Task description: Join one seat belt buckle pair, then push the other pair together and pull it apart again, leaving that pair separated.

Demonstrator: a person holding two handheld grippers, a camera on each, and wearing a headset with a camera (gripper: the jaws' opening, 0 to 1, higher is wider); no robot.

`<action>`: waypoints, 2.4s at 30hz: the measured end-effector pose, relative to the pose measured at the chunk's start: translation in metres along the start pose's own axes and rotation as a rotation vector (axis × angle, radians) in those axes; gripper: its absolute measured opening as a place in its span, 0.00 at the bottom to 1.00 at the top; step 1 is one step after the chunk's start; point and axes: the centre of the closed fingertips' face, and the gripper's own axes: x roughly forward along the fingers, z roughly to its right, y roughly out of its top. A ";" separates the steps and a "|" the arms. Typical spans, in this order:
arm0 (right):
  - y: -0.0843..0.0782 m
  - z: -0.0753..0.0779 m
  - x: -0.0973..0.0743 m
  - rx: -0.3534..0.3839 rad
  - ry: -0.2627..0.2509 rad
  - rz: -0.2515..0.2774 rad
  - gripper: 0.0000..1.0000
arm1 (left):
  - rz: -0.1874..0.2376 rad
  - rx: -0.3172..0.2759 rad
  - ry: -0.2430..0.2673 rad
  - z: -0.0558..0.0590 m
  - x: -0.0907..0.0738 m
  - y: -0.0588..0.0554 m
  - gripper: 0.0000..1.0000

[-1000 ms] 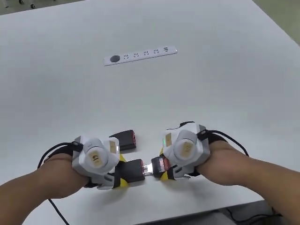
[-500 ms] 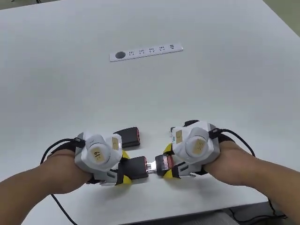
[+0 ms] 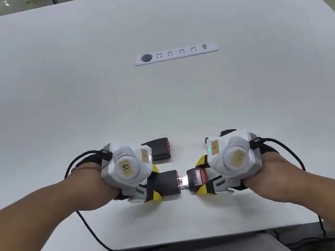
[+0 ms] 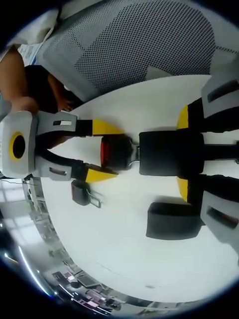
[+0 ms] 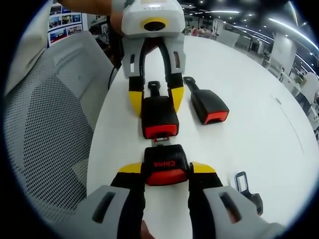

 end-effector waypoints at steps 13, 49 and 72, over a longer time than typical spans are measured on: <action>0.009 -0.001 0.010 -0.004 -0.008 0.005 0.31 | 0.000 0.007 0.000 0.002 -0.001 0.003 0.31; 0.006 0.003 0.008 -0.010 0.004 -0.033 0.32 | 0.003 0.027 -0.017 -0.005 0.000 -0.002 0.32; 0.005 0.002 0.008 -0.001 0.007 -0.052 0.33 | -0.008 0.030 -0.017 -0.003 -0.001 0.002 0.32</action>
